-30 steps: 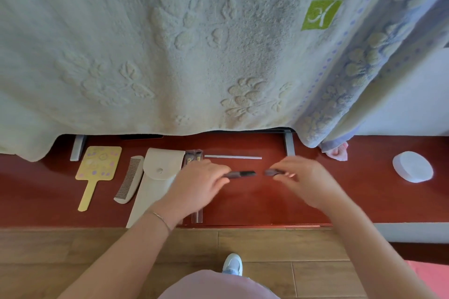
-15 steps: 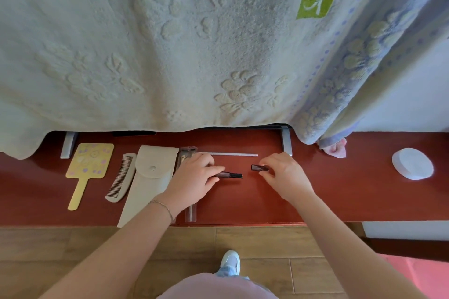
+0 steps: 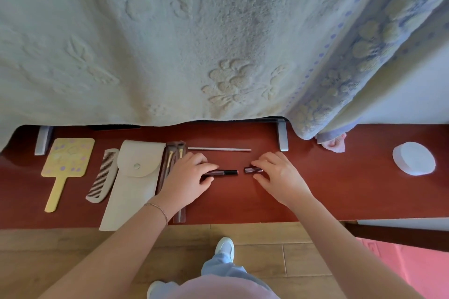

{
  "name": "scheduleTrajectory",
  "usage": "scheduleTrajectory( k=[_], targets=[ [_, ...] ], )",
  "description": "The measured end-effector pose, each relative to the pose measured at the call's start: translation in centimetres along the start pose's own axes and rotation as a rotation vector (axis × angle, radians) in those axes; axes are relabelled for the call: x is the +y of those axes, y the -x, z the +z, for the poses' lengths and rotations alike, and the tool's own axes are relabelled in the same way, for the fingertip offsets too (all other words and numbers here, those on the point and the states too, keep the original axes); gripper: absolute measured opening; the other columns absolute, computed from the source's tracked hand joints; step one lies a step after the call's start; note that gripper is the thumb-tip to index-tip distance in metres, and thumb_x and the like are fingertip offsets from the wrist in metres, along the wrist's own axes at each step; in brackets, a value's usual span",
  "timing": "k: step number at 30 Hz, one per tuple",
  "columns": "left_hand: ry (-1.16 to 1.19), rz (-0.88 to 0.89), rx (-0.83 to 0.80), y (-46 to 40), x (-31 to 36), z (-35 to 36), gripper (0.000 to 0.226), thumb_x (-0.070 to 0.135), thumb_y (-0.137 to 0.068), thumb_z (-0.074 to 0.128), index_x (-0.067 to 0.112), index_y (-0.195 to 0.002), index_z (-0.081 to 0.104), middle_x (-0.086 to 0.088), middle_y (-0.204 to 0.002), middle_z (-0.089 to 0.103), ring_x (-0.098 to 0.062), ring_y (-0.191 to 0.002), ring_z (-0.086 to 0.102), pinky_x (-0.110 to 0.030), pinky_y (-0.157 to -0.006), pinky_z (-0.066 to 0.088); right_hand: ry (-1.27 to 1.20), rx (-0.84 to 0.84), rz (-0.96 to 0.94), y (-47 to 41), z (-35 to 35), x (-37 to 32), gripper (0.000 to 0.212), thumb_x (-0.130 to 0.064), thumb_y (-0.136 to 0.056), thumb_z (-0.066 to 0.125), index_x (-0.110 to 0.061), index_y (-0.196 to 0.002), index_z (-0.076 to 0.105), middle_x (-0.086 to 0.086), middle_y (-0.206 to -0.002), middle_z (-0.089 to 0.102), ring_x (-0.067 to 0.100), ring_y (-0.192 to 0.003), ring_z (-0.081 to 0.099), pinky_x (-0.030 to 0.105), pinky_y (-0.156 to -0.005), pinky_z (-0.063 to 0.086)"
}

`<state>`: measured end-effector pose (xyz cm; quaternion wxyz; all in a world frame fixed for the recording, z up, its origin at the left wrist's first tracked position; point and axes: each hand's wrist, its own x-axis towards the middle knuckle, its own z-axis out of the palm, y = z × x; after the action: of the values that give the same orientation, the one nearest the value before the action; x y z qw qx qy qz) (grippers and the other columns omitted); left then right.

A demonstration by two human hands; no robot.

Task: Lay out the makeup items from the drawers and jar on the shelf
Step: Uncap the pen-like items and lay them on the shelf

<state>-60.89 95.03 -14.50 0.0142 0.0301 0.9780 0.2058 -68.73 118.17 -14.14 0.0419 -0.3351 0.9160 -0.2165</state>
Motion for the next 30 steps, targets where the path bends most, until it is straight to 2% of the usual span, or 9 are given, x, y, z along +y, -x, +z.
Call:
scheduleTrajectory(
  k=[2,5,9,13,17,24,26,28,30],
  targets=[
    [-0.022,0.008,0.015,0.1,-0.1,0.0,0.034,0.033,-0.072,0.072,0.022,-0.104,0.07,0.005,-0.087,0.062,-0.021,-0.082,0.055,-0.038,-0.071,0.05,-0.028,0.017,0.0,-0.1,-0.4,0.0,0.028,-0.015,-0.073,0.076,-0.013,-0.1,0.07,0.001,-0.092,0.065,0.024,-0.083,0.057,0.032,-0.075,0.052],
    [-0.012,0.029,0.075,0.1,-0.4,-0.3,0.043,0.051,-0.076,0.052,0.024,-0.106,0.068,0.006,-0.093,0.062,-0.018,-0.089,0.05,-0.036,-0.077,0.044,-0.095,0.103,0.02,-1.1,-1.0,-0.3,0.021,-0.011,-0.076,0.074,-0.012,-0.096,0.07,0.001,-0.089,0.065,0.021,-0.082,0.056,0.024,-0.071,0.046],
    [0.02,-0.018,0.186,-1.7,-0.8,-0.9,0.035,0.039,-0.085,0.046,0.018,-0.101,0.07,0.001,-0.092,0.061,-0.023,-0.084,0.052,-0.038,-0.073,0.047,-0.086,0.098,0.009,-3.9,-0.6,-1.0,0.02,-0.008,-0.075,0.072,-0.01,-0.095,0.07,0.005,-0.087,0.065,0.025,-0.078,0.056,0.029,-0.067,0.047],
    [0.0,-0.05,0.092,-4.3,-0.7,-1.0,0.024,0.027,-0.081,0.06,0.017,-0.099,0.071,-0.001,-0.093,0.065,-0.027,-0.084,0.057,-0.041,-0.067,0.047,-0.009,0.005,-0.019,-6.0,0.6,-1.4,0.02,-0.01,-0.071,0.074,-0.011,-0.091,0.069,0.007,-0.084,0.063,0.028,-0.074,0.054,0.037,-0.066,0.05],
    [-0.023,-0.082,0.007,-5.5,-0.1,-0.5,0.024,0.022,-0.076,0.072,0.017,-0.099,0.071,-0.004,-0.095,0.064,-0.028,-0.089,0.055,-0.04,-0.072,0.04,0.017,-0.041,-0.001,-6.5,1.2,-1.2,0.016,-0.009,-0.07,0.074,-0.009,-0.084,0.067,0.01,-0.082,0.061,0.031,-0.074,0.054,0.044,-0.064,0.052],
    [-0.034,0.042,0.079,-5.8,0.0,-0.4,0.01,0.007,-0.07,0.076,0.012,-0.076,0.07,-0.005,-0.071,0.062,-0.029,-0.062,0.057,-0.036,-0.054,0.044,0.001,-0.002,-0.029,-6.5,0.8,-0.7,0.006,-0.005,-0.072,0.071,-0.007,-0.076,0.066,0.009,-0.074,0.063,0.031,-0.068,0.056,0.042,-0.06,0.052],
    [-0.058,0.105,0.103,-5.8,0.0,-0.9,0.003,0.011,-0.079,0.065,0.009,-0.077,0.068,-0.006,-0.072,0.06,-0.027,-0.061,0.054,-0.035,-0.052,0.046,0.01,0.024,-0.064,-6.4,0.1,-0.8,0.004,-0.007,-0.074,0.069,-0.006,-0.076,0.066,0.009,-0.072,0.063,0.03,-0.067,0.056,0.04,-0.06,0.052],
    [-0.092,0.168,0.143,-5.8,0.0,-1.4,0.024,0.019,-0.085,0.046,0.008,-0.08,0.067,-0.007,-0.075,0.059,-0.026,-0.063,0.052,-0.035,-0.054,0.046,0.024,0.063,-0.114,-6.3,-0.6,-0.8,0.004,-0.009,-0.077,0.064,-0.006,-0.078,0.066,0.008,-0.071,0.063,0.028,-0.066,0.055,0.036,-0.061,0.05],
    [-0.119,0.211,0.169,-5.6,0.3,-2.1,0.03,0.02,-0.087,0.04,0.007,-0.083,0.066,-0.008,-0.077,0.059,-0.025,-0.064,0.052,-0.036,-0.056,0.046,0.055,0.095,-0.163,-6.0,-1.2,-0.9,0.009,-0.012,-0.08,0.058,-0.007,-0.079,0.066,0.006,-0.071,0.062,0.024,-0.066,0.053,0.029,-0.065,0.045]
  ],
)
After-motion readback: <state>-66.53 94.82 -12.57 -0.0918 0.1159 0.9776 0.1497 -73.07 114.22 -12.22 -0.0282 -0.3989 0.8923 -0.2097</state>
